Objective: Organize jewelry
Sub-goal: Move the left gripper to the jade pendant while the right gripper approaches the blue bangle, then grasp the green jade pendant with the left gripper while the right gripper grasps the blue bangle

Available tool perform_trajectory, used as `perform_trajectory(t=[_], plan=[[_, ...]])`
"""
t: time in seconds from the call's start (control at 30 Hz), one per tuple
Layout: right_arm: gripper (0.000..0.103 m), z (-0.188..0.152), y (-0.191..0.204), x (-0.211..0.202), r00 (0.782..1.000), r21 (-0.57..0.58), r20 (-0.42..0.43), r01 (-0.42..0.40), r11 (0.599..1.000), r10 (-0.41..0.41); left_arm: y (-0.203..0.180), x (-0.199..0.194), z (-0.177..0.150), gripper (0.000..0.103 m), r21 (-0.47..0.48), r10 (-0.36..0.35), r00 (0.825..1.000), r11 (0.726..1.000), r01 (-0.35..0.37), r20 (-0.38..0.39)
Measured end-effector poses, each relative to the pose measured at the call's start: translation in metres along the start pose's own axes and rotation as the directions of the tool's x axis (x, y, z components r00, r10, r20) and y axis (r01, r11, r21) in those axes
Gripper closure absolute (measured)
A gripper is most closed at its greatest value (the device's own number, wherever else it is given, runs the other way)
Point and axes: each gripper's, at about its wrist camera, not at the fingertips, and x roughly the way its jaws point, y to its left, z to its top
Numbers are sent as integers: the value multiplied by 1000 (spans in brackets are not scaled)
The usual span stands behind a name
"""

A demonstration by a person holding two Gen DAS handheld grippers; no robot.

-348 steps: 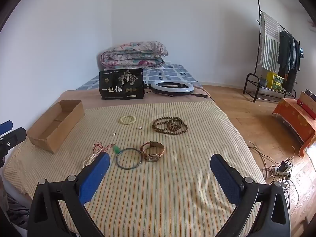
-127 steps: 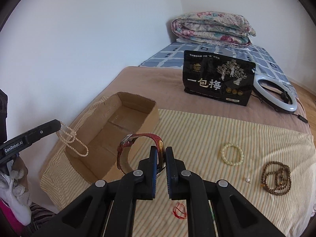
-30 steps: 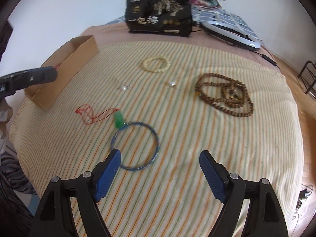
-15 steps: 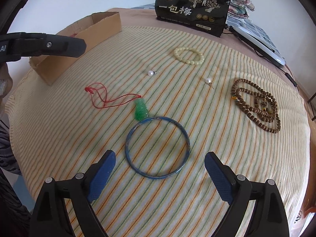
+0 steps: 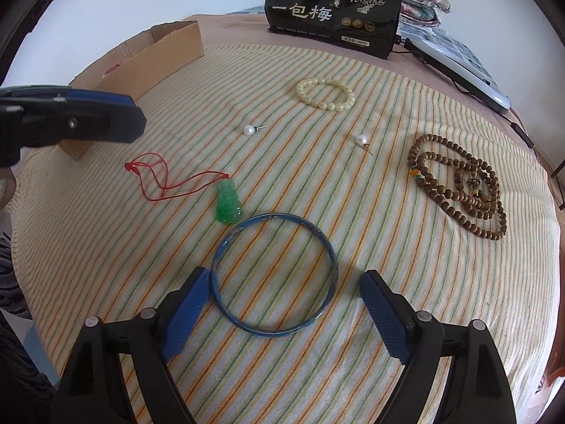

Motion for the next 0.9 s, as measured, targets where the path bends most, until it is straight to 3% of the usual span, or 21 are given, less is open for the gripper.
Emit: perform_trajectory(t=[0.3,0.57,0.9], plan=[[22,1,-15,0,1000,6,-1,1,1000,-1,-17,20,-5,57,67,-23,999,997,26,-36],[22,-6,-40,-4,1000,39,-4,9,999,-9,-46,38,-10,57,215,-32,997,975,45,-66],[22,-8,-47,-4,1000,47,-1,2,999,-2,-61,62,-12,57,331,37,997,944,-14,-66]])
